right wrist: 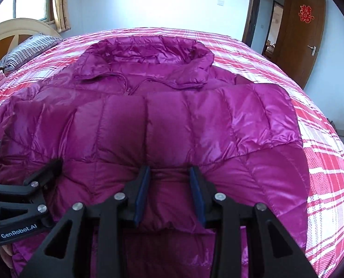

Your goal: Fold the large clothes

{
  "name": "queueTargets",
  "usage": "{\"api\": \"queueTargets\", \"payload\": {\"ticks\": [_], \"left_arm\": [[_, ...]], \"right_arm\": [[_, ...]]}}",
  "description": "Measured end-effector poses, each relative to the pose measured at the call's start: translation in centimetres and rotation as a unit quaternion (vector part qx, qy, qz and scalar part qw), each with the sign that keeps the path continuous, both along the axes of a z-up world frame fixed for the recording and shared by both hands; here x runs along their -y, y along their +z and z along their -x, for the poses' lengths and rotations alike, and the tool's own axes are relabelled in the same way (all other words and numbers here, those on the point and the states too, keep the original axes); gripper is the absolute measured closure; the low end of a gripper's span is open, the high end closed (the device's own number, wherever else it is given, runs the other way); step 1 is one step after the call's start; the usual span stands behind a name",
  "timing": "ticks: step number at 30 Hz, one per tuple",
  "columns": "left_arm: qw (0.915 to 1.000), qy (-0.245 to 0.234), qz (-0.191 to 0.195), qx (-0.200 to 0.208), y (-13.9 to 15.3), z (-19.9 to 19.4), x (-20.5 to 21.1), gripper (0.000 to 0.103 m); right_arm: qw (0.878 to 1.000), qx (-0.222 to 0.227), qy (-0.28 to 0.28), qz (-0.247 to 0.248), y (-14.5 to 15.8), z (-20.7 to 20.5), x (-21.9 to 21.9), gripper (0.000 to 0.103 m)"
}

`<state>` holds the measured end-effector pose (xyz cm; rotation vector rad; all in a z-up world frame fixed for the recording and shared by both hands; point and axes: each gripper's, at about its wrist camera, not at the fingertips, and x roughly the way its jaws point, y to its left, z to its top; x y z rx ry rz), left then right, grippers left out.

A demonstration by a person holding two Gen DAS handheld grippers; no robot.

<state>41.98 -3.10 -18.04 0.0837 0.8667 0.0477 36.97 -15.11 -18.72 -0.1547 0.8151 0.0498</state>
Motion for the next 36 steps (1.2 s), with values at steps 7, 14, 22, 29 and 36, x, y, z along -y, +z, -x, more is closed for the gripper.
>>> {"api": "queueTargets", "payload": {"ticks": [7, 14, 22, 29, 36], "left_arm": [[0.9999, -0.004, 0.003, 0.009, 1.5, 1.9, -0.9, 0.001], [0.9956, -0.002, -0.066, 0.066, 5.3, 9.0, -6.0, 0.001], [0.9875, 0.129, -0.068, 0.06, 5.3, 18.1, -20.1, 0.001], [0.9833, 0.174, 0.048, 0.026, 1.8, 21.2, -24.5, 0.001], [0.9825, 0.181, 0.034, 0.031, 0.7, 19.4, -23.1, 0.055]], "right_arm": [[1.0, 0.001, 0.001, -0.013, -0.1, 0.0, 0.3, 0.063], [1.0, 0.003, 0.001, -0.024, 0.0, 0.1, 0.6, 0.063], [1.0, 0.005, 0.001, -0.024, 0.0, 0.2, 0.7, 0.062], [1.0, 0.007, 0.001, -0.019, 0.1, 0.2, 0.6, 0.061], [1.0, 0.011, -0.009, -0.025, 0.2, 0.3, 1.0, 0.048]]}}
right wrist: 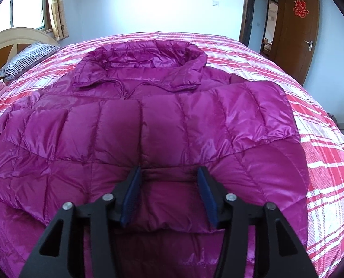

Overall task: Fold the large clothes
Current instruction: 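Grasp the other jacket sleeve with the left gripper, then lift the sleeve and fold it across the jacket body, then open the left gripper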

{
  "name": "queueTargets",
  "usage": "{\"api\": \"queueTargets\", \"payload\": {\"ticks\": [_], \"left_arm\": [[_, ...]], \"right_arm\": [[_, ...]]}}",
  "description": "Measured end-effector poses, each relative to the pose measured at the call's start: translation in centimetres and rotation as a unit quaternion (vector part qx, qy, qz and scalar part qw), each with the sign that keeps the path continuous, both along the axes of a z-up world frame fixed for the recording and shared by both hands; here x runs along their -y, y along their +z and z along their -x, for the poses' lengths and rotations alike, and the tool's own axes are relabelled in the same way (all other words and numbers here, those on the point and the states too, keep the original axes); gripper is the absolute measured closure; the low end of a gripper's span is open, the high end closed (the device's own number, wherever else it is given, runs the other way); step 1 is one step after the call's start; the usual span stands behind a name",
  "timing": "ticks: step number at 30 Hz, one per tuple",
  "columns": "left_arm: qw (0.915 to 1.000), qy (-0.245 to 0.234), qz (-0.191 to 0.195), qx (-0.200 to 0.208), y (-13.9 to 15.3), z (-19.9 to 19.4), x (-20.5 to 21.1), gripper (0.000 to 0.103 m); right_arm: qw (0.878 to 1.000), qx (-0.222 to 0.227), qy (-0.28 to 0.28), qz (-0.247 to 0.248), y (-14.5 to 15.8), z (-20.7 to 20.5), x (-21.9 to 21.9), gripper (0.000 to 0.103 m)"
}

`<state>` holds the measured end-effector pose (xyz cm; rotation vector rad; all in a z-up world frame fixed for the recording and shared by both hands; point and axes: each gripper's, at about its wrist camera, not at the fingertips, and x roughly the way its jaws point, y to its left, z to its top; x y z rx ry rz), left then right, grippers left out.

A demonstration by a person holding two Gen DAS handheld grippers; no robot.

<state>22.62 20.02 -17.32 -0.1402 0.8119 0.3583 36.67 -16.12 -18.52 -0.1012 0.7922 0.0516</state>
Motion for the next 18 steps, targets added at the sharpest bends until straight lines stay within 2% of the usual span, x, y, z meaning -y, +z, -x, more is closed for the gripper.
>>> {"api": "queueTargets", "payload": {"ticks": [3, 5, 8, 11, 15, 18], "left_arm": [[0.9994, -0.009, -0.031, 0.008, 0.8, 0.3, 0.1, 0.078], [0.9991, -0.008, -0.04, 0.015, 1.7, 0.4, -0.6, 0.085], [0.9976, 0.009, -0.062, 0.028, 3.7, 0.0, -2.7, 0.085], [0.9962, 0.014, -0.072, 0.047, 6.0, -0.7, -4.4, 0.086], [0.9936, 0.003, -0.094, 0.061, 8.6, -1.7, -4.4, 0.086], [0.9914, -0.007, -0.095, 0.089, 11.1, -2.1, -3.7, 0.087]], "right_arm": [[1.0, 0.001, -0.001, -0.001, 0.0, 0.0, 0.0, 0.046], [1.0, 0.002, -0.001, -0.002, 0.0, 0.0, 0.0, 0.045], [1.0, 0.002, -0.001, -0.002, 0.0, 0.0, 0.1, 0.042], [1.0, 0.004, -0.004, -0.004, 0.1, 0.1, 0.3, 0.035], [1.0, 0.003, -0.005, -0.008, 0.0, 0.0, 0.4, 0.032], [1.0, 0.003, -0.005, -0.007, 0.0, 0.0, 0.4, 0.031]]}}
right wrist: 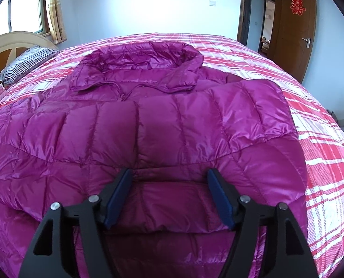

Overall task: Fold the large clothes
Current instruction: 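Lift the sleeve and fold it across the jacket body, then open the left gripper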

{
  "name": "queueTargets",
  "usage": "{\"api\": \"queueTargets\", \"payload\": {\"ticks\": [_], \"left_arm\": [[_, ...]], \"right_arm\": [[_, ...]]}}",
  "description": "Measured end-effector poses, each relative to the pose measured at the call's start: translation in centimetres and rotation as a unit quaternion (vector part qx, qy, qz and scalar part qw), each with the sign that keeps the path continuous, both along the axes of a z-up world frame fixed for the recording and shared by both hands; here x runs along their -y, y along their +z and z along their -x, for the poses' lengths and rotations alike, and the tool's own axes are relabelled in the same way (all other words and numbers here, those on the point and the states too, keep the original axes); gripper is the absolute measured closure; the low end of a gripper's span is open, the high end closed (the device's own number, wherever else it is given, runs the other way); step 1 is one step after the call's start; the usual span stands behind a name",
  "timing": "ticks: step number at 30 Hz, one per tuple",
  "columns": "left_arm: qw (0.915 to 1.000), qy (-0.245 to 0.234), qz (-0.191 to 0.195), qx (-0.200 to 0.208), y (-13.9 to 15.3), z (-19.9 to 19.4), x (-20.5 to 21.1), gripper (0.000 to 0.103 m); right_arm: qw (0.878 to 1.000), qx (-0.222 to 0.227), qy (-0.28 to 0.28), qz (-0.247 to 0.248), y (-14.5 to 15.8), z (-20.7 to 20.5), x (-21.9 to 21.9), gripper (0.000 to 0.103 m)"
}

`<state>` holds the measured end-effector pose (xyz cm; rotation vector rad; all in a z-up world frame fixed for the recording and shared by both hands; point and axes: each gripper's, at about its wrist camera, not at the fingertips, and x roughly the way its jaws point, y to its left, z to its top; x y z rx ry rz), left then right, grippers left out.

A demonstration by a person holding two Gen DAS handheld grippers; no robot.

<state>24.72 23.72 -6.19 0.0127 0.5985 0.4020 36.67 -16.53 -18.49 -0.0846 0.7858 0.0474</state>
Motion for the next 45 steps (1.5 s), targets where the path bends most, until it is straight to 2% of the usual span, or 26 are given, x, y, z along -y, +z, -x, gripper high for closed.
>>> {"api": "queueTargets", "payload": {"ticks": [5, 9, 13, 19, 24, 32, 41, 44, 45], "left_arm": [[0.9979, -0.033, -0.033, 0.044, 4.3, -0.7, 3.2, 0.087], [0.993, -0.074, -0.066, 0.064, 6.9, -1.5, 6.6, 0.087], [0.9854, -0.122, -0.093, 0.074, 8.4, -2.0, 10.9, 0.087], [0.971, -0.198, -0.108, 0.078, 9.4, -3.2, 16.8, 0.087], [0.9598, -0.247, -0.119, 0.062, 8.4, -4.8, 22.3, 0.087], [0.9474, -0.299, -0.113, 0.023, 5.0, -7.7, 29.0, 0.087], [0.9473, -0.312, -0.071, -0.02, -0.3, -11.6, 32.1, 0.085], [0.9456, -0.319, -0.055, -0.029, -0.9, -11.9, 32.6, 0.084], [0.9452, -0.322, -0.05, -0.027, -0.8, -11.8, 32.6, 0.081]], "right_arm": [[1.0, -0.002, 0.001, 0.0, -0.1, -0.1, 0.0, 0.029], [1.0, -0.001, 0.001, -0.001, -0.1, 0.0, 0.0, 0.027], [1.0, -0.001, 0.001, -0.002, 0.0, 0.0, 0.0, 0.024], [1.0, -0.001, 0.002, -0.01, 0.0, 0.1, 0.2, 0.02], [1.0, 0.0, 0.003, -0.016, 0.1, 0.1, 0.2, 0.018], [1.0, -0.001, 0.007, -0.024, 0.1, 0.1, 0.3, 0.015], [0.999, 0.002, 0.006, -0.052, 0.3, 0.2, 1.1, 0.011], [0.998, 0.001, 0.008, -0.058, 0.3, 0.2, 1.1, 0.01], [0.998, 0.001, 0.008, -0.057, 0.3, 0.2, 1.1, 0.009]]}}
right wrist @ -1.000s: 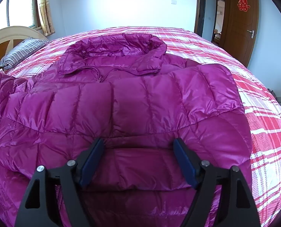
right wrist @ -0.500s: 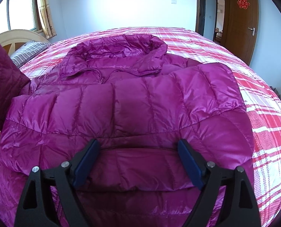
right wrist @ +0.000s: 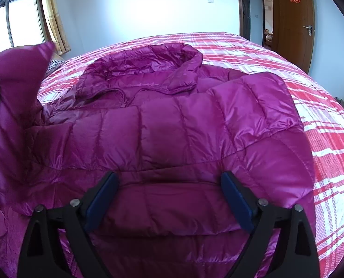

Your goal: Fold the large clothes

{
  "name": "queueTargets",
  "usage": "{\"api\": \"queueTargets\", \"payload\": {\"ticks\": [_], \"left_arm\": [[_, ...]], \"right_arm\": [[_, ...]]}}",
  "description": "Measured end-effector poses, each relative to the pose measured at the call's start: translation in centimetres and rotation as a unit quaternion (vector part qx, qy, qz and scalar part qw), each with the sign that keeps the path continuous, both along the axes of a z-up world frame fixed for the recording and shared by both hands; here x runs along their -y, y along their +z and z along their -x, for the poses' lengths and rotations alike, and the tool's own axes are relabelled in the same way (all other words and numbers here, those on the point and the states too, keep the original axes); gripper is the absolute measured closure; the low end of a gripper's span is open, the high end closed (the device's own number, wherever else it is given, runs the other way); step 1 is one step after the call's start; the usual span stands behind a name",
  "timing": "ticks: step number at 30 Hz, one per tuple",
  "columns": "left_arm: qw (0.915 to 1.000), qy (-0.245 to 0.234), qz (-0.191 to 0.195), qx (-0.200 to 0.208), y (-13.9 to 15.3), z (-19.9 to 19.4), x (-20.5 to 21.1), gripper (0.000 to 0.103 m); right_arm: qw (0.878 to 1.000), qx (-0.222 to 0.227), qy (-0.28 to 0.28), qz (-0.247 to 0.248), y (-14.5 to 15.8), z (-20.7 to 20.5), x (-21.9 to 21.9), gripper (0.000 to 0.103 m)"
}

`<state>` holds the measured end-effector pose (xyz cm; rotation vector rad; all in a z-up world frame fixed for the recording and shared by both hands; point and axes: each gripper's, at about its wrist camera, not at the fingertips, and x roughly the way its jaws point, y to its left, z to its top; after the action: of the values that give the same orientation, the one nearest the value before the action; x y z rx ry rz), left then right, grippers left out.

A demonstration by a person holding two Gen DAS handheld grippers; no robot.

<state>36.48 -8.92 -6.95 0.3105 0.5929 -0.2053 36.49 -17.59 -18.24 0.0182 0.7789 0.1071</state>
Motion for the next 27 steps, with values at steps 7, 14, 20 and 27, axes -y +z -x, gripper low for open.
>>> {"api": "queueTargets", "payload": {"ticks": [7, 14, 20, 27], "left_arm": [[0.9936, 0.001, 0.058, 0.097, 3.6, 2.8, -2.4, 0.006], [0.9888, 0.136, -0.037, 0.048, -2.8, -1.8, -6.5, 0.006], [0.9853, 0.16, -0.06, -0.01, -8.1, -4.1, -7.1, 0.006], [0.9882, 0.14, -0.06, -0.018, -9.0, -4.6, -6.2, 0.006]], "right_arm": [[1.0, 0.0, 0.002, -0.004, 0.0, 0.1, 0.2, 0.009], [1.0, 0.0, 0.001, -0.005, 0.0, 0.1, 0.2, 0.009], [0.999, 0.012, 0.005, -0.041, 0.5, 0.5, 1.1, 0.008], [0.989, 0.066, -0.073, -0.108, 4.2, 3.7, 5.8, 0.008]]}}
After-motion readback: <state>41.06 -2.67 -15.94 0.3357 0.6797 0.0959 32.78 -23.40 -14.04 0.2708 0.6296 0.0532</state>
